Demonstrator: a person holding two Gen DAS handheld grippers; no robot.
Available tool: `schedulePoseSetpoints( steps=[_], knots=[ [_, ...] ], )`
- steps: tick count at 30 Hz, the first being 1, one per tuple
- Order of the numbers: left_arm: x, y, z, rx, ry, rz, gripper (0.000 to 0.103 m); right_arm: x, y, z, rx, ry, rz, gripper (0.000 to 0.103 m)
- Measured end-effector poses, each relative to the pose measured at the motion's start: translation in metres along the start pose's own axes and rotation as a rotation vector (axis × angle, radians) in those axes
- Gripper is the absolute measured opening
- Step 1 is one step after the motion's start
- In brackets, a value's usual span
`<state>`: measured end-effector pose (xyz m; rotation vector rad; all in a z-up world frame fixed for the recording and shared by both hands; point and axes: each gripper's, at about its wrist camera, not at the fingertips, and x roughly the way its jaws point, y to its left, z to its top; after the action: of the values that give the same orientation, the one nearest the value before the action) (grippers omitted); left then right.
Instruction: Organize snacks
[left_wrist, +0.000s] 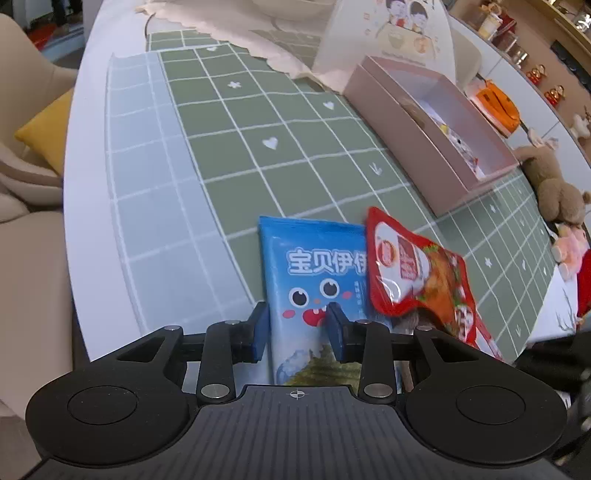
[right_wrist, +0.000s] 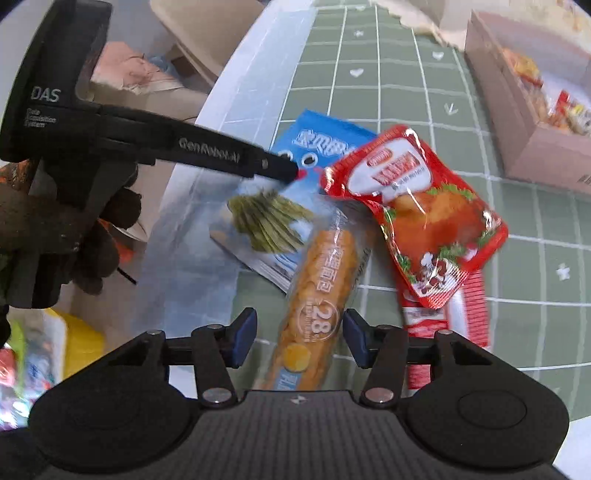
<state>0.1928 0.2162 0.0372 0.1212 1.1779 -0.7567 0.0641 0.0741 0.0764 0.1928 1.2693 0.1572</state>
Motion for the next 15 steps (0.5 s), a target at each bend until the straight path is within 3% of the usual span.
schedulePoseSetpoints(
  steps=[3, 5, 8, 12, 15],
  knots=[
    [-0.009, -0.005, -0.008, -0.021, -0.036, 0.038, 0.037, -0.028, -0.020, -0.004, 0.007, -0.068, -0.045, 0.054],
    [-0.019, -0.010, -0.013, -0.044, -0.051, 0.059, 0.037, -0.038, -0.037, -0.007, 0.008, -0.089, -0.082, 0.061],
    [-0.030, -0.021, -0.015, -0.086, -0.039, 0.018, 0.037, -0.038, -0.066, -0.013, 0.026, -0.068, -0.109, 0.063],
    [-0.025, -0.066, -0.026, -0.076, 0.081, 0.005, 0.037, -0.012, -0.087, -0.022, 0.028, 0.035, -0.121, 0.062],
    [-0.001, -0.103, -0.033, -0.026, 0.192, 0.022, 0.041, -0.011, -0.095, -0.027, -0.001, 0.038, -0.116, 0.064]
  ],
)
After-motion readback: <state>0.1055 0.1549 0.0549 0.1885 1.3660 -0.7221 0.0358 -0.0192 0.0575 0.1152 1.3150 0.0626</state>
